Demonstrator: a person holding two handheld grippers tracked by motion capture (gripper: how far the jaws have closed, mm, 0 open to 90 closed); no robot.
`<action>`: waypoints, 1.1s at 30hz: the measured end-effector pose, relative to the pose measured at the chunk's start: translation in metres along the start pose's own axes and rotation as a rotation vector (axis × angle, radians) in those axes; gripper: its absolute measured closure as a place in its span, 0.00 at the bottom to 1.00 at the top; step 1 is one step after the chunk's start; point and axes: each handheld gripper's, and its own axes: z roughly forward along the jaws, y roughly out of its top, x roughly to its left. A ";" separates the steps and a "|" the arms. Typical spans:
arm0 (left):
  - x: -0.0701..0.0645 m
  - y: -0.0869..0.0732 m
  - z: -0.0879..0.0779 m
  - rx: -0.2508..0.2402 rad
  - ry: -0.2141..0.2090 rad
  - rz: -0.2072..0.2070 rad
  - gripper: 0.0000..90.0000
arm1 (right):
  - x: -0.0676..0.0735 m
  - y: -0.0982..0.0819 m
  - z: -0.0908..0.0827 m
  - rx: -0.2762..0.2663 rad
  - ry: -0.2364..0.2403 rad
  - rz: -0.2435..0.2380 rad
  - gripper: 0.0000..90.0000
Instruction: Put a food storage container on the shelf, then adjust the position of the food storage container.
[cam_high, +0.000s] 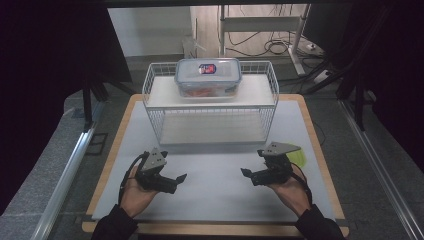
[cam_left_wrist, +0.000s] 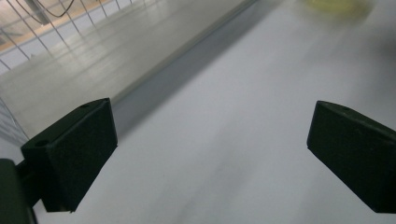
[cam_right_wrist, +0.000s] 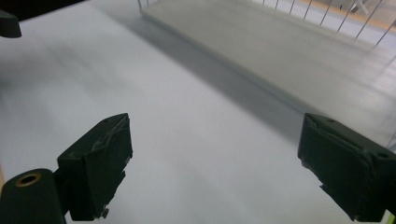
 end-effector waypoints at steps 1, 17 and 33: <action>0.000 0.000 0.000 0.000 0.000 0.000 0.01 | 0.000 0.000 0.000 0.000 0.000 0.000 0.10; -0.001 -0.019 0.006 -0.039 0.012 0.005 0.00 | -0.009 -0.011 0.000 0.070 -0.050 0.060 0.12; 0.001 -0.023 0.008 -0.016 0.015 -0.012 0.03 | -0.059 -0.019 -0.044 -0.006 -0.226 0.095 1.00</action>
